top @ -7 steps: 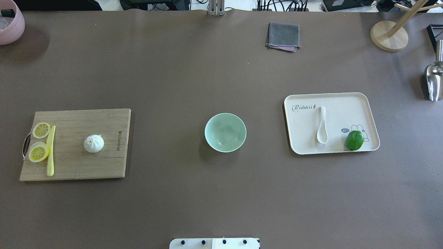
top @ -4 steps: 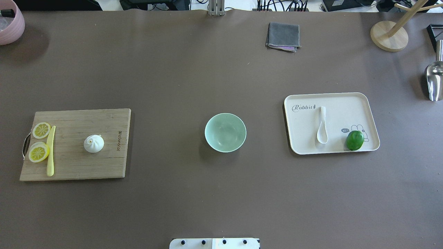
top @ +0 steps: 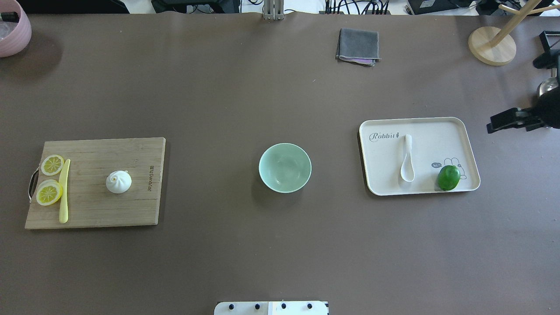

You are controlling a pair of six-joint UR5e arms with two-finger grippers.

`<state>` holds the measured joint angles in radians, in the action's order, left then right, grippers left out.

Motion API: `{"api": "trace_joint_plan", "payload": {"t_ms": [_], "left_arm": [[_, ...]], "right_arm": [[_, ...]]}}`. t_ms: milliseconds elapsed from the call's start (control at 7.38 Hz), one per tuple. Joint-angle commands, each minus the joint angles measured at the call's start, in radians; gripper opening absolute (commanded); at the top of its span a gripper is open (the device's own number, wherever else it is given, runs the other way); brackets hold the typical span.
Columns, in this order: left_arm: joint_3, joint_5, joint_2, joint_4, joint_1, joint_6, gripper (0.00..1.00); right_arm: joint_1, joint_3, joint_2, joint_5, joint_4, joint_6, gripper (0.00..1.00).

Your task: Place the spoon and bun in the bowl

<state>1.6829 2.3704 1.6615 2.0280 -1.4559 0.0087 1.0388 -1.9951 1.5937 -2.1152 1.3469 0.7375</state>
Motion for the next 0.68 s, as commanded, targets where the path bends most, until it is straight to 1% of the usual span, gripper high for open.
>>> {"api": "trace_joint_plan", "payload": {"t_ms": [0, 136, 271, 407, 542], "left_arm": [[-0.002, 0.000, 0.000, 0.001, 0.020, -0.001, 0.98], [-0.002, 0.003, 0.000, 0.003, 0.020, -0.001, 0.98], [-0.002, 0.004, -0.002, 0.003, 0.022, -0.001, 0.98], [0.001, 0.003, -0.011, 0.005, 0.020, 0.005, 0.98], [0.006, 0.003, -0.012, 0.009, 0.020, 0.004, 0.98]], "right_arm": [[-0.170, 0.067, -0.105, 0.133, 0.000, 0.234, 1.00], [-0.209, 0.128, -0.162, 0.176, 0.000, 0.272, 1.00], [-0.226, 0.198, -0.207, 0.187, -0.014, 0.270, 0.98], [-0.239, 0.255, -0.216, 0.187, -0.100, 0.272, 0.96], [-0.252, 0.313, -0.215, 0.201, -0.183, 0.314, 0.93]]}}
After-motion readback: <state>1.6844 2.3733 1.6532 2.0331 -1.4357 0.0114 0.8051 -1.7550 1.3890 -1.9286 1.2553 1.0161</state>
